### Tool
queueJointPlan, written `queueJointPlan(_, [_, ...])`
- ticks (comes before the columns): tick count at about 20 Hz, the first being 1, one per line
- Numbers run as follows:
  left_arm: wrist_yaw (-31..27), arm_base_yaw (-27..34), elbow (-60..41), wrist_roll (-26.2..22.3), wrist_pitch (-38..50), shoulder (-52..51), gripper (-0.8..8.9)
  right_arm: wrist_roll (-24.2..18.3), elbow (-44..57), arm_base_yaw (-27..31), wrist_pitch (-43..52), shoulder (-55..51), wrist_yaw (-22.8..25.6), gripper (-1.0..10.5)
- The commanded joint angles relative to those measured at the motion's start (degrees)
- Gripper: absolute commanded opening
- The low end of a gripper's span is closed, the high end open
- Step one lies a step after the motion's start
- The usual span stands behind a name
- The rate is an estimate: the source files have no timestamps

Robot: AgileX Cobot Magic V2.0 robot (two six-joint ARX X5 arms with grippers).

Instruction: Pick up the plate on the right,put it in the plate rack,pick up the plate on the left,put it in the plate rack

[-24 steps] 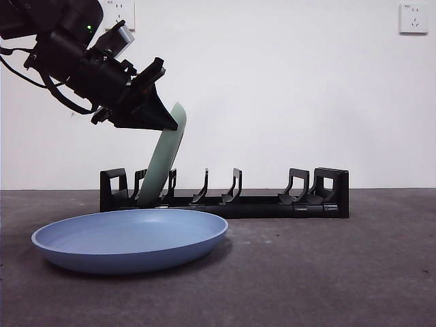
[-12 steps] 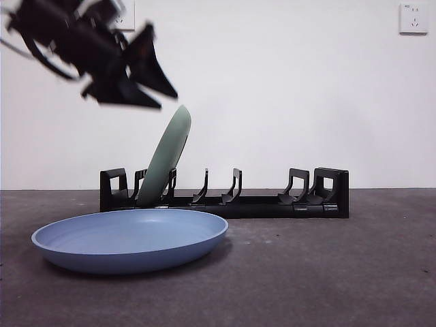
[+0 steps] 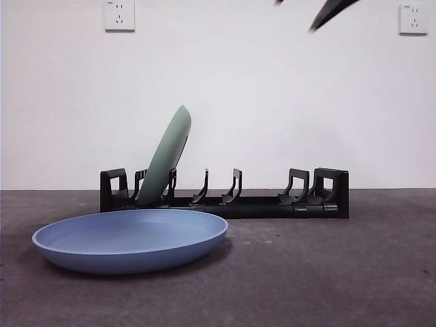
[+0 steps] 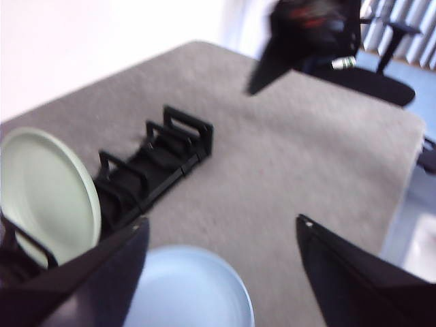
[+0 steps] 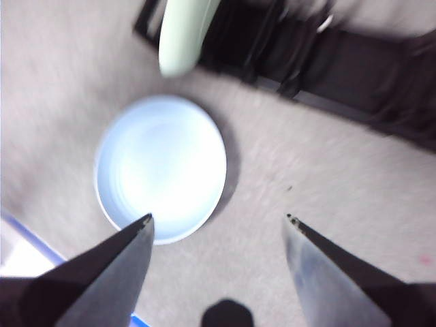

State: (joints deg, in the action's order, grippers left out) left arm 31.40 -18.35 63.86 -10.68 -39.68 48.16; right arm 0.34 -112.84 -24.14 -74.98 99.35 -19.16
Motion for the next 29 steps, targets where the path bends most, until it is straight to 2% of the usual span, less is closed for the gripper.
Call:
queueJointPlan(1, [0.1, -0.1, 0.0, -5.9, -6.7, -3.6, 4.09, -0.7, 0.7, -3.1, 0.3, 5.2, 2.2, 3.2])
queueJointPlan(4, [0.2, -0.1, 0.0, -9.2, -13.3, -6.9, 4.09, -0.4, 3.5, -6.7, 3.9, 11.8, 2.9, 3.2])
queueJointPlan(8, [0.1, -0.1, 0.0, -12.6, -20.3, -7.8, 4.09, 1.1, 13.7, -9.8, 12.4, 17.0, 3.1, 3.2])
queueJointPlan(12, [0.1, -1.4, 0.0, -13.2, -20.7, -7.2, 4.09, 3.9, 20.7, -11.0, 20.5, 17.8, 3.4, 3.1])
queueJointPlan(22, [-0.2, -4.5, 0.0, -13.7, -20.7, -4.5, 4.09, 7.4, 25.1, -11.4, 27.4, 17.8, 3.8, 3.1])
queueJointPlan(25, [-2.8, -6.4, 0.0, -14.5, -20.6, -3.5, 4.09, 7.7, 26.4, -11.5, 28.5, 17.8, 3.8, 3.0])
queueJointPlan(29, [-7.1, -9.8, 0.0, -15.3, -20.6, -1.5, 4.09, 7.7, 27.0, -11.9, 29.3, 17.8, 4.2, 1.5])
